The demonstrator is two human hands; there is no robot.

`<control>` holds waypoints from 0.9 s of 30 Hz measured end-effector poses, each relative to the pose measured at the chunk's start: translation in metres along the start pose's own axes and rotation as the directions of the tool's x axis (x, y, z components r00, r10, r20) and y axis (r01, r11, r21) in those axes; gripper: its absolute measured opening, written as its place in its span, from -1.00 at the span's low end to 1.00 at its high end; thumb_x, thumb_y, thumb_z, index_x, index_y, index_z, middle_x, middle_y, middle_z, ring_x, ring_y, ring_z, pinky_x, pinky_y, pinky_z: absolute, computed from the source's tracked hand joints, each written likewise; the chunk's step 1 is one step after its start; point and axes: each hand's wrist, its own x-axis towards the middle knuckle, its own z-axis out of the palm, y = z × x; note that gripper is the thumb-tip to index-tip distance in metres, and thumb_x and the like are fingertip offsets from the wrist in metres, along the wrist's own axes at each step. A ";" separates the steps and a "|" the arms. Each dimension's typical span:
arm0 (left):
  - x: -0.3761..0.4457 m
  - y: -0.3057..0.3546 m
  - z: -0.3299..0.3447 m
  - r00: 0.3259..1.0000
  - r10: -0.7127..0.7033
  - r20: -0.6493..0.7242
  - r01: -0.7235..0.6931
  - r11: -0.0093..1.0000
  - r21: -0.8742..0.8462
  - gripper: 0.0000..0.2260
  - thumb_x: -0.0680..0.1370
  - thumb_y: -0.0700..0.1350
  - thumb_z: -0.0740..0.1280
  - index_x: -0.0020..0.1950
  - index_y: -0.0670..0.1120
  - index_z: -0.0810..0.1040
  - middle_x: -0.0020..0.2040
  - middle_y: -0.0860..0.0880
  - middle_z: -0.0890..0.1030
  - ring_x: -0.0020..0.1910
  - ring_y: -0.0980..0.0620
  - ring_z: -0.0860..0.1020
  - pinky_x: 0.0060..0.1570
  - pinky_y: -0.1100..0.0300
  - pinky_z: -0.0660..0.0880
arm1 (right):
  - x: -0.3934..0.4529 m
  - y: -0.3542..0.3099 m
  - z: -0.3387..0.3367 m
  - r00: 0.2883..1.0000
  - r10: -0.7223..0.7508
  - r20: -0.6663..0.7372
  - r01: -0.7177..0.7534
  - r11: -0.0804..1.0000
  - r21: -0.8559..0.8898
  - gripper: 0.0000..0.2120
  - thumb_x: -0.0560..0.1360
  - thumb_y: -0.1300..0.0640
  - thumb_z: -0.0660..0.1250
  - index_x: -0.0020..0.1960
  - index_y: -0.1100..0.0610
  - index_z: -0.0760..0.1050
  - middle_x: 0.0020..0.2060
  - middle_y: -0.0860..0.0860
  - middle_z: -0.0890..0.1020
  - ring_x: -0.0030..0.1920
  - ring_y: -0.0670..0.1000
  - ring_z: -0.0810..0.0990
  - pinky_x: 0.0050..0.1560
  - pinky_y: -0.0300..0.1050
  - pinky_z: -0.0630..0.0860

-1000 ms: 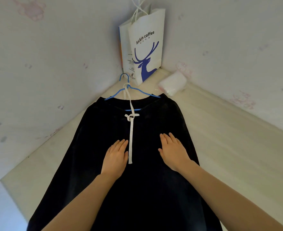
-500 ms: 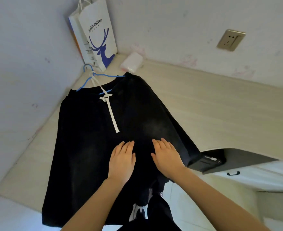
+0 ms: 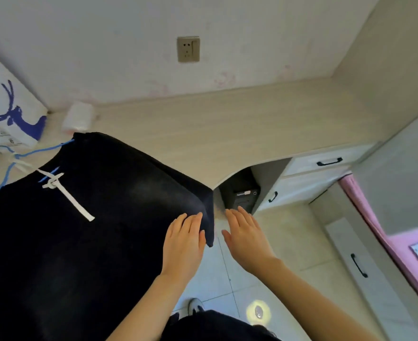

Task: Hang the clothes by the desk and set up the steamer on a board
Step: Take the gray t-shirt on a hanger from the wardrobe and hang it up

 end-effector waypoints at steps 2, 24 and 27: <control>0.004 0.025 0.005 0.997 0.080 0.022 -0.080 0.997 0.007 -0.62 0.47 -0.05 0.43 0.26 -0.12 0.56 0.15 -0.06 0.64 0.21 -0.08 0.56 0.17 0.02 0.51 | -0.022 0.023 -0.003 0.998 0.065 -0.019 -0.065 0.998 0.014 -0.46 0.64 -0.07 0.00 0.54 0.14 0.04 0.52 0.06 0.17 0.54 0.10 0.02 0.51 0.00 -0.02; -0.074 0.390 0.109 0.707 0.666 0.238 -0.631 0.746 -0.212 -0.60 0.57 -0.04 0.28 0.39 -0.09 0.43 0.32 -0.03 0.53 0.37 -0.07 0.41 0.28 0.04 0.41 | -0.329 0.290 0.020 0.709 0.683 -0.173 -0.661 0.730 0.172 -0.48 0.58 -0.05 0.19 0.44 0.20 0.29 0.37 0.12 0.43 0.46 0.17 0.27 0.44 0.08 0.25; -0.084 0.434 0.117 0.645 0.721 0.255 -0.678 0.693 -0.245 -0.61 0.56 -0.05 0.30 0.38 -0.09 0.44 0.32 -0.03 0.52 0.37 -0.06 0.42 0.27 0.05 0.40 | -0.362 0.317 0.020 0.647 0.744 -0.169 -0.715 0.669 0.206 -0.48 0.59 -0.05 0.18 0.44 0.21 0.27 0.38 0.13 0.41 0.47 0.17 0.24 0.45 0.08 0.23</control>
